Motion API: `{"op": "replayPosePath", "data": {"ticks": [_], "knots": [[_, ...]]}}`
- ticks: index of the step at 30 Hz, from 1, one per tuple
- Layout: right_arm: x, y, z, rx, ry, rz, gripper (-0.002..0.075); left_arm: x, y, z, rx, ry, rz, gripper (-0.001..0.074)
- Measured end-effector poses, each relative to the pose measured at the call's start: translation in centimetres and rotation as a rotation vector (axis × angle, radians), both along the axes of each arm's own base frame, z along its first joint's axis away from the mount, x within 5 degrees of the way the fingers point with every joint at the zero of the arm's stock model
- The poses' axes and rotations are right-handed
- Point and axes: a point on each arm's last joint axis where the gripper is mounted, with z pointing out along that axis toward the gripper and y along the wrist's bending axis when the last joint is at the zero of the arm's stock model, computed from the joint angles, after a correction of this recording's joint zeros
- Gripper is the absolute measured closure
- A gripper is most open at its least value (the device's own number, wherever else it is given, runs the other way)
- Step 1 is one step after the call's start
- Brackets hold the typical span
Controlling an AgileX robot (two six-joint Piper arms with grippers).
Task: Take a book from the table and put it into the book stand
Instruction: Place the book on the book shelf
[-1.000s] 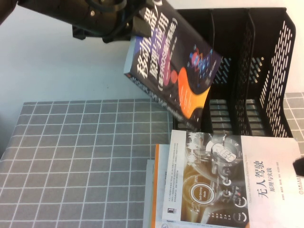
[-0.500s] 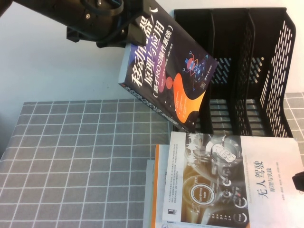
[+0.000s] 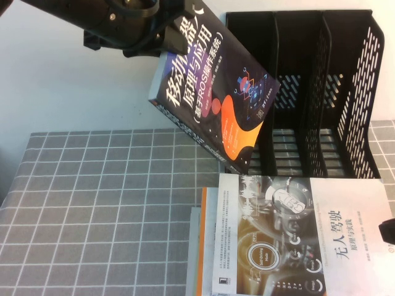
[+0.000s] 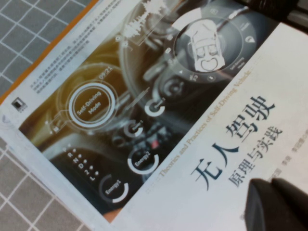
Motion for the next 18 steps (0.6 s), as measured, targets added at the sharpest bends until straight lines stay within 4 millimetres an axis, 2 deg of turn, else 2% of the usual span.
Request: {"op": "replayPosePath", "data": {"ticks": [10, 18], "knots": [[-0.09, 0.05, -0.02, 0.003, 0.009, 0.007, 0.0729, 0.39, 0.69, -0.19, 0.075, -0.03, 0.049, 0.0624], [0.02, 0.0, 0.02, 0.002, -0.002, -0.002, 0.0729, 0.64, 0.31, 0.39, -0.011, -0.06, 0.066, 0.0624]]}}
